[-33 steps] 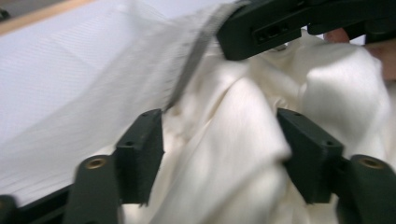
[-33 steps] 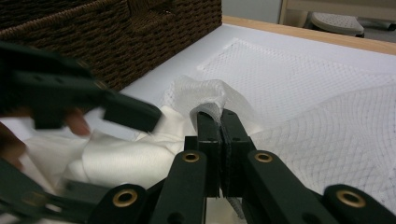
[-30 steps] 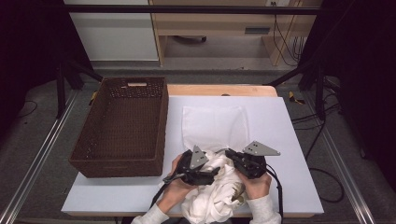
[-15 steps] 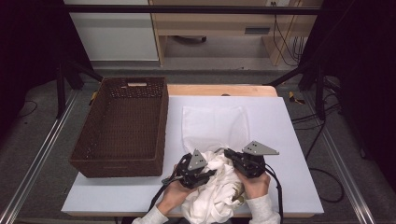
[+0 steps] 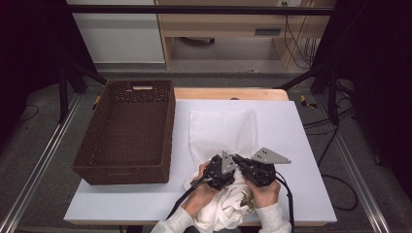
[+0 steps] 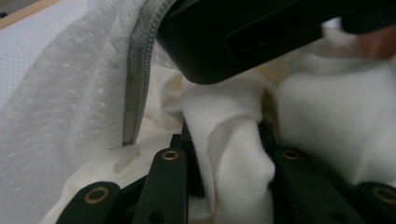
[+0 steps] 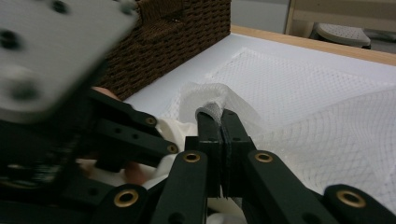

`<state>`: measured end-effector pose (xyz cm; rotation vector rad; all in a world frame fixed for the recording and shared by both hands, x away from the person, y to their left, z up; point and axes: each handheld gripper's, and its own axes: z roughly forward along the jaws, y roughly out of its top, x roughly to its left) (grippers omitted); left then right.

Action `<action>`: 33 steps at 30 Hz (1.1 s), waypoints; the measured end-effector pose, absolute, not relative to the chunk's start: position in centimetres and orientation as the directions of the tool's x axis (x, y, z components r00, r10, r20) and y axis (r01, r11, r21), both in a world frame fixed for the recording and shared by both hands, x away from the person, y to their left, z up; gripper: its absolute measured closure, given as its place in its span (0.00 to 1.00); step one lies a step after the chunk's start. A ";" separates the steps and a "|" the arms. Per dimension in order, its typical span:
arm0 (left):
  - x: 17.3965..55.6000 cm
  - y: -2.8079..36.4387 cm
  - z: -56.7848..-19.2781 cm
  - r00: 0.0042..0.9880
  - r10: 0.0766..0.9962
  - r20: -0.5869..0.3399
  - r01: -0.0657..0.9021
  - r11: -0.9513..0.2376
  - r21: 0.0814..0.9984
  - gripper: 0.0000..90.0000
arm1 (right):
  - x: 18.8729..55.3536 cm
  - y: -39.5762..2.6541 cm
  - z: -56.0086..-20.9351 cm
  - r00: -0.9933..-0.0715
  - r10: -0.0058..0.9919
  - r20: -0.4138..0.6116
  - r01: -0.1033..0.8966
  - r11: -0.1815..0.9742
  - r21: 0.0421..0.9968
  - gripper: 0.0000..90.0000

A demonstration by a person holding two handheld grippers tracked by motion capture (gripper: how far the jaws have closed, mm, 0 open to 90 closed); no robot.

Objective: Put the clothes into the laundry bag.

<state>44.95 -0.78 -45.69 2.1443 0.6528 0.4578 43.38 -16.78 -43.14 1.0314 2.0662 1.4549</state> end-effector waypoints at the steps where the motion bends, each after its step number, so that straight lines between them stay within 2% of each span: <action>1: 45.0 -0.7 -45.7 0.798 0.596 0.088 0.298 -0.517 0.803 0.80 | 43.3 -16.8 -43.0 -0.641 0.763 0.077 0.334 0.187 0.924 0.99; 4: 45.0 -0.3 -45.7 0.794 0.604 0.073 0.304 -0.497 0.813 0.73 | 43.3 -17.0 -43.0 -0.640 0.764 0.080 0.336 0.185 0.924 0.99; 7: 44.1 1.5 -44.6 0.799 0.601 0.020 0.322 -0.456 0.830 0.50 | 43.4 -17.6 -43.0 -0.625 0.775 0.094 0.346 0.168 0.923 0.99; 10: 43.2 2.9 -43.7 0.807 0.591 0.004 0.319 -0.440 0.839 0.38 | 43.4 -18.0 -43.0 -0.622 0.777 0.100 0.347 0.159 0.924 0.99; 11: 42.7 3.7 -43.2 0.806 0.592 0.001 0.318 -0.434 0.843 0.38 | 43.4 -18.1 -42.9 -0.622 0.777 0.100 0.348 0.160 0.924 0.99; 12: 41.8 5.2 -42.6 0.801 0.598 -0.001 0.322 -0.431 0.843 0.34 | 43.4 -18.1 -42.9 -0.619 0.779 0.100 0.348 0.158 0.924 0.99; 16: 40.7 6.9 -42.9 0.788 0.615 0.029 0.329 -0.459 0.825 0.32 | 43.5 -18.0 -43.0 -0.621 0.778 0.098 0.351 0.164 0.922 0.99; 18: 40.7 7.5 -44.0 0.776 0.630 0.036 0.345 -0.471 0.812 0.33 | 43.5 -17.7 -43.1 -0.622 0.778 0.090 0.350 0.174 0.920 0.99; 19: 41.5 7.6 -45.7 0.766 0.643 -0.013 0.399 -0.459 0.794 0.37 | 43.6 -17.7 -43.1 -0.623 0.777 0.092 0.354 0.174 0.919 0.99; 23: 42.2 6.6 -47.1 0.785 0.609 -0.109 0.433 -0.416 0.800 0.73 | 43.6 -17.5 -43.3 -0.625 0.776 0.083 0.351 0.185 0.918 0.99; 26: 41.9 5.6 -47.2 0.790 0.607 -0.079 0.405 -0.422 0.811 0.89 | 43.7 -17.5 -43.4 -0.626 0.774 0.096 0.357 0.175 0.917 0.99; 28: 41.6 5.2 -46.7 0.798 0.598 -0.071 0.386 -0.418 0.822 0.93 | 43.7 -17.4 -43.4 -0.626 0.774 0.095 0.357 0.177 0.917 0.99; 33: 41.5 4.3 -45.4 0.821 0.566 -0.082 0.354 -0.390 0.850 0.94 | 43.7 -17.4 -43.4 -0.626 0.773 0.100 0.356 0.170 0.919 0.99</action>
